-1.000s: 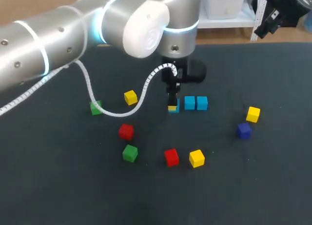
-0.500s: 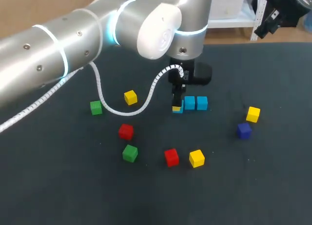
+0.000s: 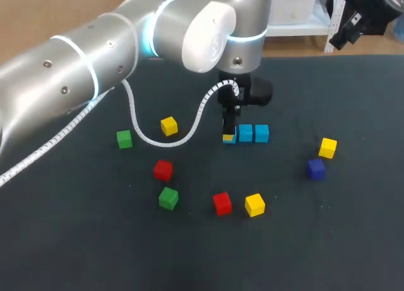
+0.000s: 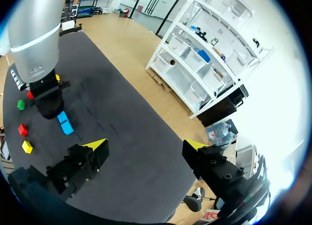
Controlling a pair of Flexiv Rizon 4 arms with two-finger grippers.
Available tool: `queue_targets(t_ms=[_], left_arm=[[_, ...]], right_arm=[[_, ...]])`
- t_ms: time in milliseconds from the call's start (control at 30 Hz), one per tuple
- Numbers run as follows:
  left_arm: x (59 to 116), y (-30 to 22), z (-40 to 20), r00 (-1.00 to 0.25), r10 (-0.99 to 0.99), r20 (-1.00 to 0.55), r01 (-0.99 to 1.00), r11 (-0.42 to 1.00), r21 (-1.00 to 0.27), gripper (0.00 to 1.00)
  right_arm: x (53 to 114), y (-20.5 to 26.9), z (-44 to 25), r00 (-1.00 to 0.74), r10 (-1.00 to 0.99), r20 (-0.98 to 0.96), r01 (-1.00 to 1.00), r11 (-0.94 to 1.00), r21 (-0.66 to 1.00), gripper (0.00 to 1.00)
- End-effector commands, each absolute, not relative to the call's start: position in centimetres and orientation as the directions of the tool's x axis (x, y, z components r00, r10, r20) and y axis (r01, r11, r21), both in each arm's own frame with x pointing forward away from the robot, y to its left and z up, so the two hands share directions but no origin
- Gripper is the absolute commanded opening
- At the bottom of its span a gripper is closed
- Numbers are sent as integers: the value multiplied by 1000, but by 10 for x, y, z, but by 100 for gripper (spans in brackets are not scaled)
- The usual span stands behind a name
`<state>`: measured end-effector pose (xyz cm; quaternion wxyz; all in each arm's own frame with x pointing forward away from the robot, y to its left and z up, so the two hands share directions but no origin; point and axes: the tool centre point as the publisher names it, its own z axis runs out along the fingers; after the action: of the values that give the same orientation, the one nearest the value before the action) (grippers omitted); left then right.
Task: Place the blue cubes, place green cubes on the blue cubes, place the yellow cubes on the green cubes, then place the red cubes on the yellow cubes, and place purple cube on the red cubes.
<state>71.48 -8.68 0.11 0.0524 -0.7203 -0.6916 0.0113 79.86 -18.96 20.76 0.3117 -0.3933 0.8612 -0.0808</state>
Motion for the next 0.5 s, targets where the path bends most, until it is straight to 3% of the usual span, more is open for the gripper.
queue_targets(t_ms=[33, 500], left_arm=[[720, -89, 0, 43, 997, 60, 994, -37, -100, 0], [725, -86, -3, 17, 999, 33, 994, -14, -105, 0]], right_arm=[[797, -189, 207, -496, -726, -477, -621, 680, -390, 100], [797, -189, 207, -496, -726, -477, -621, 680, -390, 100]])
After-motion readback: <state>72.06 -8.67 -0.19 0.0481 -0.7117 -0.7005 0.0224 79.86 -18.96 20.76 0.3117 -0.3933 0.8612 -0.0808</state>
